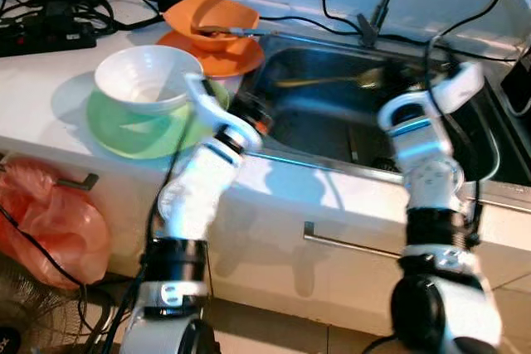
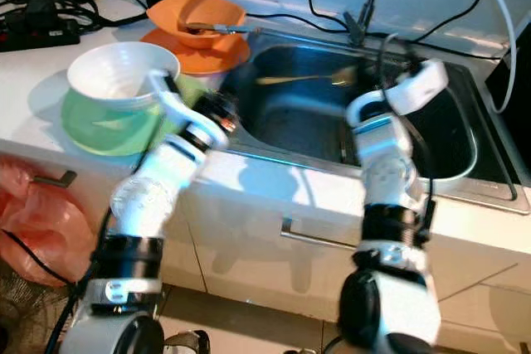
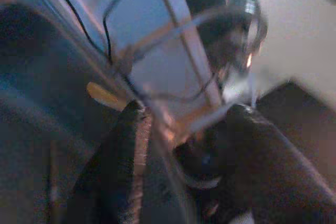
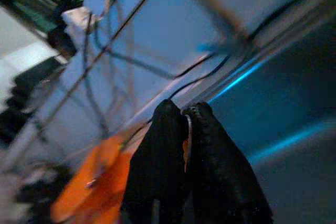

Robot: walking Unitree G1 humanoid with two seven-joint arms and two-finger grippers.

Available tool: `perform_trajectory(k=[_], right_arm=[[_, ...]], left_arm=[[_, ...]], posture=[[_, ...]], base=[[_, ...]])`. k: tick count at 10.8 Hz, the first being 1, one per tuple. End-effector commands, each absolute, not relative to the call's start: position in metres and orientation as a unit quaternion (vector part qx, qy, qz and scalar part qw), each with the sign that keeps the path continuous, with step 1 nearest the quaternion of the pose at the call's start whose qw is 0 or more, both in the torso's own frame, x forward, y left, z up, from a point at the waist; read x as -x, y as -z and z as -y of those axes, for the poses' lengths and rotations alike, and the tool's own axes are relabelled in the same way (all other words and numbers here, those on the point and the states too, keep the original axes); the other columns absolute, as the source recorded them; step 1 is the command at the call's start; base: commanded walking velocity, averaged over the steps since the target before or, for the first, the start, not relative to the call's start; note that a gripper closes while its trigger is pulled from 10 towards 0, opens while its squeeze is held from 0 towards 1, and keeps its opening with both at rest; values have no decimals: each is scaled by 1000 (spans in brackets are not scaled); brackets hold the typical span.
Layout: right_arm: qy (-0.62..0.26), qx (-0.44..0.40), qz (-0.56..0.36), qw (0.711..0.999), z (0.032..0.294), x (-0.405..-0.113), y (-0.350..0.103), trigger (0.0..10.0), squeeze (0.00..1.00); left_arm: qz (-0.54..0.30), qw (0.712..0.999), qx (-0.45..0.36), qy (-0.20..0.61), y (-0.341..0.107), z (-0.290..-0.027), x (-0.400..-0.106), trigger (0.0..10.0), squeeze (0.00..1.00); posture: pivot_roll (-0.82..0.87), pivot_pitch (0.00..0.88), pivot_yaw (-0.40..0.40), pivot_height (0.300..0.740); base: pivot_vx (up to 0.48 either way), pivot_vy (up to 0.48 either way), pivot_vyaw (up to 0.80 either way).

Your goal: Kitchen organization

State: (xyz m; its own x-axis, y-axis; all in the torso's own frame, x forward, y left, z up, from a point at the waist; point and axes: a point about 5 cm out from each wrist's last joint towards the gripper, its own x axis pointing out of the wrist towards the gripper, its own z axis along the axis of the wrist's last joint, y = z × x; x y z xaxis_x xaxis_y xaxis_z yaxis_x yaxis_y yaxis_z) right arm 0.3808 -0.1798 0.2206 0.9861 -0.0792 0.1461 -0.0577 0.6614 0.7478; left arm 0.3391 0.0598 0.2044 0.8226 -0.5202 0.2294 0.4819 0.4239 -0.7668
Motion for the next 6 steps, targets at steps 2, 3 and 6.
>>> perform_trajectory(k=[2,3,6], right_arm=[[44,-348,84,933,192,-385,-221,0,0],[61,-300,64,950,197,-390,-211,0,0],[83,-179,59,979,206,-396,-196,0,0]], left_arm=[[-17,889,320,328,-203,-52,-333,10000,1000],[-9,922,193,336,-199,-52,-332,10000,1000],[3,946,61,319,-193,-64,-335,10000,1000]], posture=[[57,84,-60,740],[63,87,-57,740],[82,91,-54,740]], base=[[0,0,0],[0,0,0],[0,0,0]])
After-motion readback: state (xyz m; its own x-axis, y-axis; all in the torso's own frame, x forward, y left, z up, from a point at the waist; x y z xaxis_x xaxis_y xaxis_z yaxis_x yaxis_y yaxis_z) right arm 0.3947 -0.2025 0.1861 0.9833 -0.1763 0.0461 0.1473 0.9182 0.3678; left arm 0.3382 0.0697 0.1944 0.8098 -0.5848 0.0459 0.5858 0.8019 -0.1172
